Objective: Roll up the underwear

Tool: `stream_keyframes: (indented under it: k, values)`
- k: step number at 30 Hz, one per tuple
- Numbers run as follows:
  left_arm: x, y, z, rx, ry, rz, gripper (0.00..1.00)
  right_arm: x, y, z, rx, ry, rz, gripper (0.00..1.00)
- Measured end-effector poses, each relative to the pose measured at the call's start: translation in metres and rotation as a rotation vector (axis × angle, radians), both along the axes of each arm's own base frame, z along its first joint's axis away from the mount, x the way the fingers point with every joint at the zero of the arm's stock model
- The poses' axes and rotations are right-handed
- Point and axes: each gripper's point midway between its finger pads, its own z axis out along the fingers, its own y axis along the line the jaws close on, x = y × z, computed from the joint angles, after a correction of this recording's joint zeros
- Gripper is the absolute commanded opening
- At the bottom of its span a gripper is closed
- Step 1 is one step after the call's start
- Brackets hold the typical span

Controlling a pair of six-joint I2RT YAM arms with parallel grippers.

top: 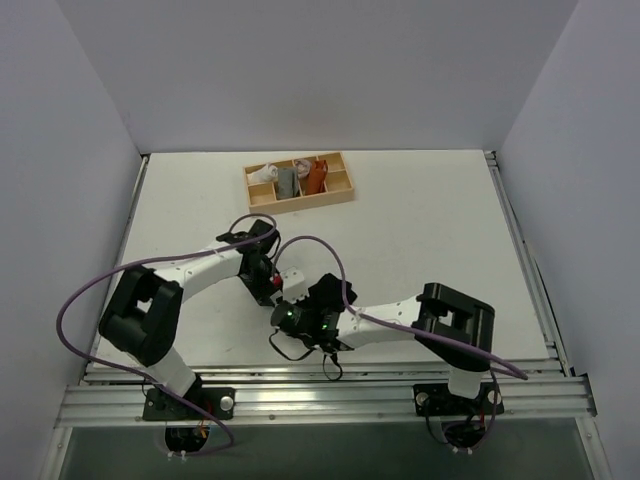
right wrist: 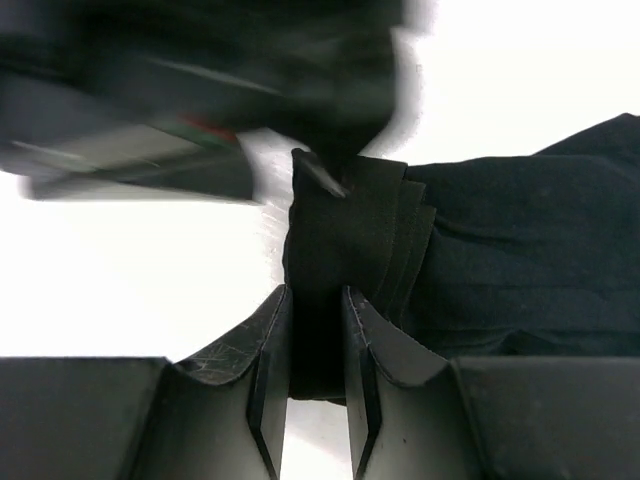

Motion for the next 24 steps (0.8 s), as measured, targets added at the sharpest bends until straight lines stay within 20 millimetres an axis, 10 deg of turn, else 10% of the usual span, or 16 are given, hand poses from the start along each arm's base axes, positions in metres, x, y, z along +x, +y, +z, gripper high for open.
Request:
stream_keyframes:
  k: [8,24]
  values:
    - [0.022,0.049,0.031,0.013,-0.093,0.110,0.50,0.011,-0.010,0.007,0.474,0.251,0.007,0.00]
    - [0.002,0.006,0.026,-0.113,-0.223,-0.018,0.60,0.001,-0.031,0.008,1.016,0.481,0.013,0.00]
